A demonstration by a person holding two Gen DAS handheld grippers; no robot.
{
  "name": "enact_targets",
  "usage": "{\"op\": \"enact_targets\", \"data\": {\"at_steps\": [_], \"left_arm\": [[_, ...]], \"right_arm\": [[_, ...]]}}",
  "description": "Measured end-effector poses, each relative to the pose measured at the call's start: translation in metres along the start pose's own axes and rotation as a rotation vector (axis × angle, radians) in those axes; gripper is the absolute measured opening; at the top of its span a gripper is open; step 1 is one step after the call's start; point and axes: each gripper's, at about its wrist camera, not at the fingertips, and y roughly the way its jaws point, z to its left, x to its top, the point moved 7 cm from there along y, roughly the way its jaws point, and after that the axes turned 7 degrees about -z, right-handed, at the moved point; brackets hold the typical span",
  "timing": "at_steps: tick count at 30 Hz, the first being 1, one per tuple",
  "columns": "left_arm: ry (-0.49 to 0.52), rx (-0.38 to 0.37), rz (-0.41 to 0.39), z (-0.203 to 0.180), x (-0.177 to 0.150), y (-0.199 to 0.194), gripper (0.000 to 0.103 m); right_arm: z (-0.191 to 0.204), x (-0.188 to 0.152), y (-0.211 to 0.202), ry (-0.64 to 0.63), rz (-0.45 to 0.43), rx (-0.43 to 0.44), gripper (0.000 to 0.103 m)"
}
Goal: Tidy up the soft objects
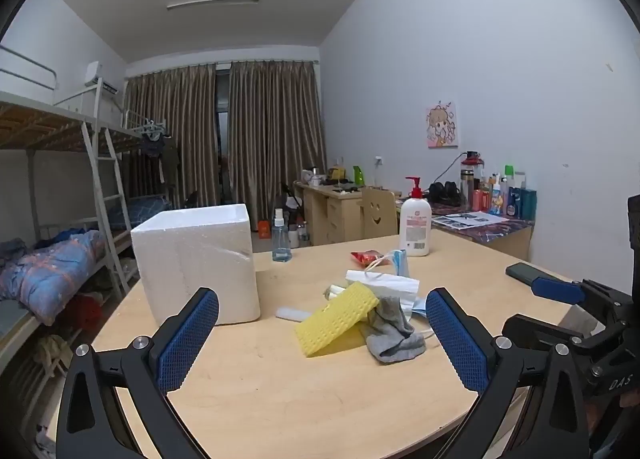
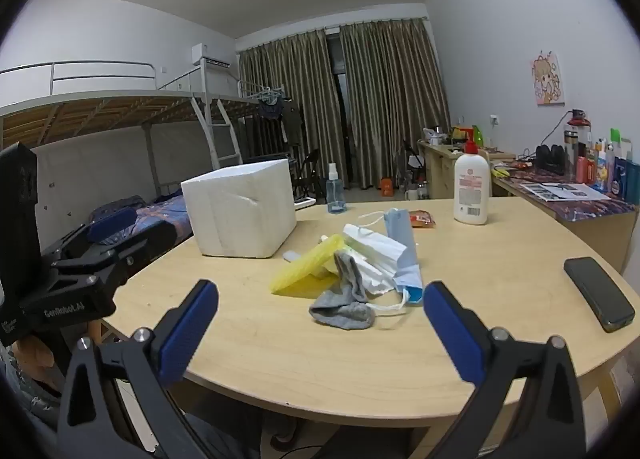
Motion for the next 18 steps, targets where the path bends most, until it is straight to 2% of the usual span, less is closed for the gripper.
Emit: {"op": "enact_targets", "data": {"at_steps": [7, 9, 13, 18], "left_arm": [[0.008, -0.007, 0.032, -0.010, -0.002, 0.002, 0.103], [-0.030, -0.002, 0.030, 0.004, -0.002, 0.004, 0.103], [-0.025, 0.002, 0.021, -0.003, -0.003, 0.003, 0.103], [-0.027, 0.012, 0.018, 0.005, -0.002, 0.003, 0.103]], "right_arm": [[0.000, 0.001, 0.000, -0.009, -0.008, 0.003, 0.103], [0.001, 0.001, 0.000, -0.010, -0.007, 0.003, 0.103], [0.002, 0.001, -0.005, -0.012, -0.008, 0.002, 0.103], [0.001, 0.002, 0.001, -0.008, -0.007, 0.001, 0.103]]}}
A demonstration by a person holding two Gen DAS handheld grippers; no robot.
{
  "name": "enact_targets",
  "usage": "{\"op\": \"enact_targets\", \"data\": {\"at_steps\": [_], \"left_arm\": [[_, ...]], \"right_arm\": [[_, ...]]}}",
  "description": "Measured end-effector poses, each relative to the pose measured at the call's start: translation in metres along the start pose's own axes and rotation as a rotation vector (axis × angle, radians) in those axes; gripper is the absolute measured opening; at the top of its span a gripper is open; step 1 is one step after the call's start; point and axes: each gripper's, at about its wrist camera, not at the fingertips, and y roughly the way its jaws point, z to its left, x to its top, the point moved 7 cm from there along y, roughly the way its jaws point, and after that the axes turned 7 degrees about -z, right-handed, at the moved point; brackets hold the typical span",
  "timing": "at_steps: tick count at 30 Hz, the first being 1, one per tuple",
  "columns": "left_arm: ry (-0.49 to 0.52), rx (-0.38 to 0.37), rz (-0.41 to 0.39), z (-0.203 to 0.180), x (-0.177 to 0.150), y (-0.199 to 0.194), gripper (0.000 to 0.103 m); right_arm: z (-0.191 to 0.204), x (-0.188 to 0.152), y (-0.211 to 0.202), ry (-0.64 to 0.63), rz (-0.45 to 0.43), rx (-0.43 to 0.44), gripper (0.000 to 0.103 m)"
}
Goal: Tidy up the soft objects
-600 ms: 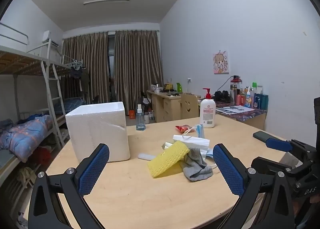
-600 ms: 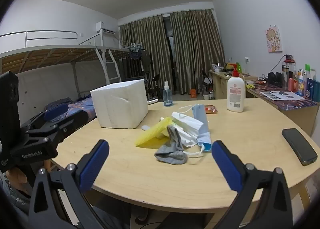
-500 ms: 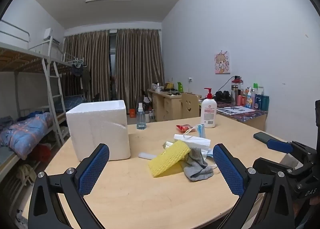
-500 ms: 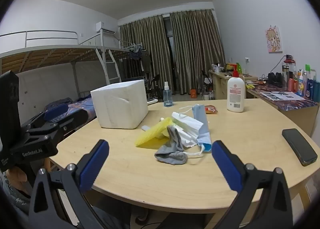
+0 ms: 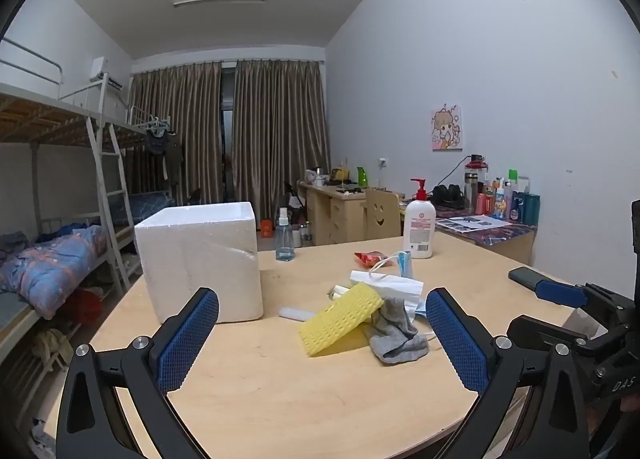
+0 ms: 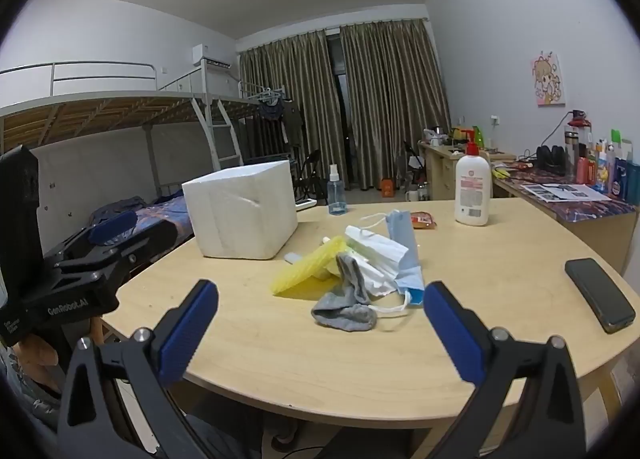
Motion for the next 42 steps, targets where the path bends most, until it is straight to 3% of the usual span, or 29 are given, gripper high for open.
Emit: {"op": "enact_targets", "data": {"at_steps": [42], "left_arm": [[-0.001, -0.005, 0.005, 0.0013, -0.0021, 0.0018, 0.103]], "right_arm": [[-0.0004, -0.0022, 0.0020, 0.003, 0.007, -0.005, 0.103]]}}
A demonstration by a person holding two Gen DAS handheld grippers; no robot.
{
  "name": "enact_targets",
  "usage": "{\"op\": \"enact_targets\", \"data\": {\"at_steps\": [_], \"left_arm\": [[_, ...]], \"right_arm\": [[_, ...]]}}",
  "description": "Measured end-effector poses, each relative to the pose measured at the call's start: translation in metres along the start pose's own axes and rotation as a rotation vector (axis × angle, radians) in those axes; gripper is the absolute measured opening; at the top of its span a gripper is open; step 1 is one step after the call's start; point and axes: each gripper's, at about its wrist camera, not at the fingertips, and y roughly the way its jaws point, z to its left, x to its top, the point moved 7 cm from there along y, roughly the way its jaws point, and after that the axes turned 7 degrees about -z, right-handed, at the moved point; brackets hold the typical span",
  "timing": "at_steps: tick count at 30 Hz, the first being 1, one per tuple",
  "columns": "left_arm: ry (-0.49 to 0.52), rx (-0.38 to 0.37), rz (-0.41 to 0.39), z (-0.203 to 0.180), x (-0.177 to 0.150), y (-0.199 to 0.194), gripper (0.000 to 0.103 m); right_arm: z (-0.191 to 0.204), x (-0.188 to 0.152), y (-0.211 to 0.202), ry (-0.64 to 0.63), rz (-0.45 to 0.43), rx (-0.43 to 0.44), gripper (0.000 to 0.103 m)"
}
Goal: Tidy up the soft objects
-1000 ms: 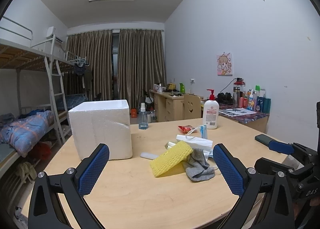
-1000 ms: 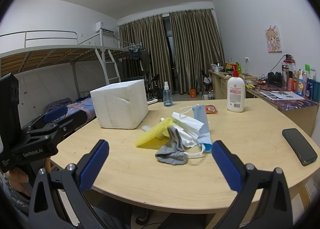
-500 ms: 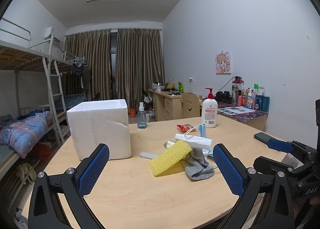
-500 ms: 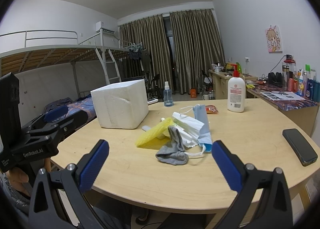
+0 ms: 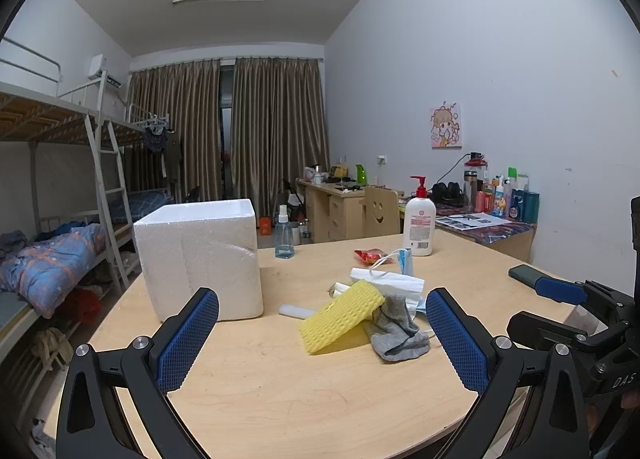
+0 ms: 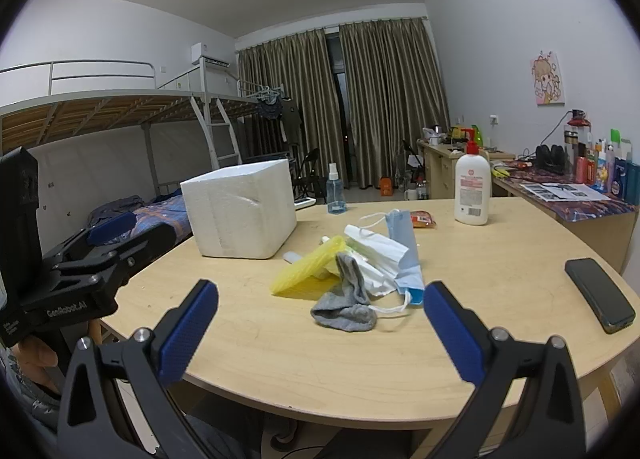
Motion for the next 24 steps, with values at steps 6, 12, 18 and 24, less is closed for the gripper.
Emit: {"op": "enact_targets", "data": {"at_steps": [6, 12, 18, 24], "left_arm": [[0.001, -0.004, 0.004, 0.001, -0.001, 0.001, 0.103], [0.003, -0.003, 0.007, 0.000, -0.001, 0.002, 0.103], [0.009, -0.031, 0.046, 0.001, -0.005, 0.018, 0.103], [0.029, -0.073, 0.104, -0.005, -0.016, 0.048, 0.103]], "right_arm": [[0.000, 0.000, 0.001, -0.001, 0.003, 0.000, 0.103], [-0.001, 0.003, 0.003, 0.002, 0.005, 0.000, 0.103], [-0.010, 0.004, 0.015, 0.006, 0.019, -0.020, 0.103], [-0.026, 0.000, 0.035, 0.026, 0.049, -0.033, 0.103]]}}
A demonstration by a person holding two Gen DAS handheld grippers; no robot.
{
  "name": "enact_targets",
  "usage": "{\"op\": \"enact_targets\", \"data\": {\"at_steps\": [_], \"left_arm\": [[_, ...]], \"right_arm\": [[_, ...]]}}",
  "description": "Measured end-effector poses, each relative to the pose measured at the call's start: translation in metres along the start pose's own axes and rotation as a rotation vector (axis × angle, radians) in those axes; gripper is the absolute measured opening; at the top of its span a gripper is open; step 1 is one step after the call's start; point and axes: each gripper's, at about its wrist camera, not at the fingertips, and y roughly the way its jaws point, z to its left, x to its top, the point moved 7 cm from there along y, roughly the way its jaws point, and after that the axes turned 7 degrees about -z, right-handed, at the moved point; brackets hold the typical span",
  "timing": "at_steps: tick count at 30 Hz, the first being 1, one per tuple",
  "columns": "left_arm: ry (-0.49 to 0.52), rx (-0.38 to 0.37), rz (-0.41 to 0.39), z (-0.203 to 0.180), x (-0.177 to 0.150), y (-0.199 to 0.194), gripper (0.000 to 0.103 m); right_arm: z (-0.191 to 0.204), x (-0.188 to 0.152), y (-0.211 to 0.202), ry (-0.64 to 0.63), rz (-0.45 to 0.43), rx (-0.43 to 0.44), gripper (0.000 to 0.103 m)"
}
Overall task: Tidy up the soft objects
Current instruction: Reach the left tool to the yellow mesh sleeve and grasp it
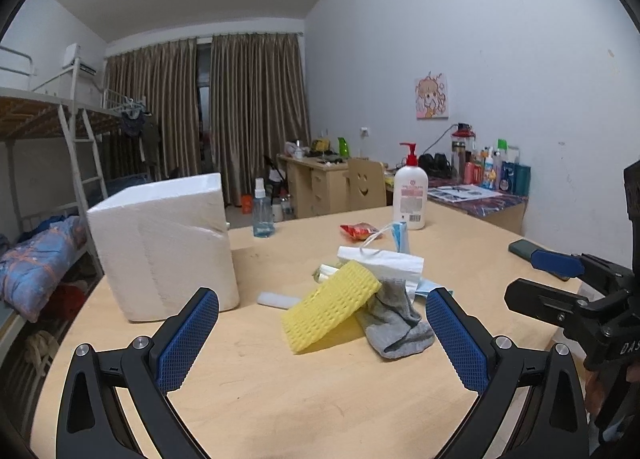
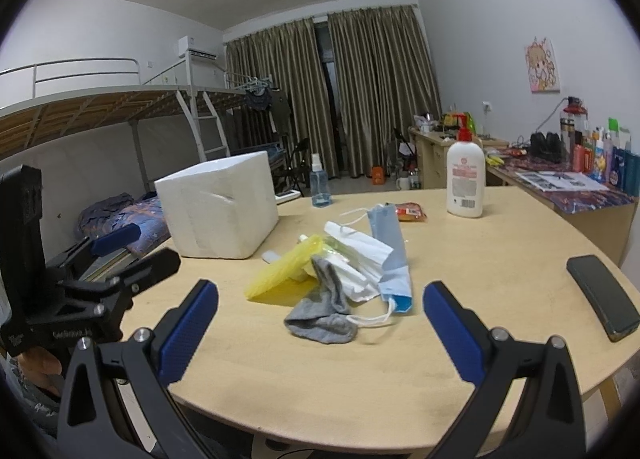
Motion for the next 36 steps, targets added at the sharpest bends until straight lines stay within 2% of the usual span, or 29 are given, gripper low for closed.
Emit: {"op": "enact_targets", "data": {"at_steps": [5, 10, 15, 20, 28, 36], "left_arm": [[0.016, -0.015, 0.041, -0.001, -0.006, 0.025, 0.103], [0.043, -0.052, 0.095, -0.007, -0.012, 0.051, 0.103], [0.086, -0.085, 0.154, -0.011, -0.022, 0.075, 0.096], [0.083, -0.094, 0.201, -0.007, -0.028, 0.097, 0.094], [0.088, -0.120, 0.334, -0.004, -0.045, 0.129, 0.081], [0.082, -0.138, 0.438, -0.001, -0.059, 0.148, 0.055]], "right_arm": [[-0.012, -0.005, 0.019, 0.005, 0.039, -0.023, 0.103], [-0.017, -0.011, 0.031, 0.021, 0.077, -0.009, 0.103], [-0.021, -0.017, 0.045, 0.027, 0.117, -0.001, 0.103], [-0.024, -0.021, 0.058, 0.033, 0.148, 0.007, 0.103], [-0.028, -0.025, 0.077, 0.033, 0.198, 0.013, 0.103], [-0.027, -0.025, 0.090, 0.037, 0.222, 0.034, 0.103]]}}
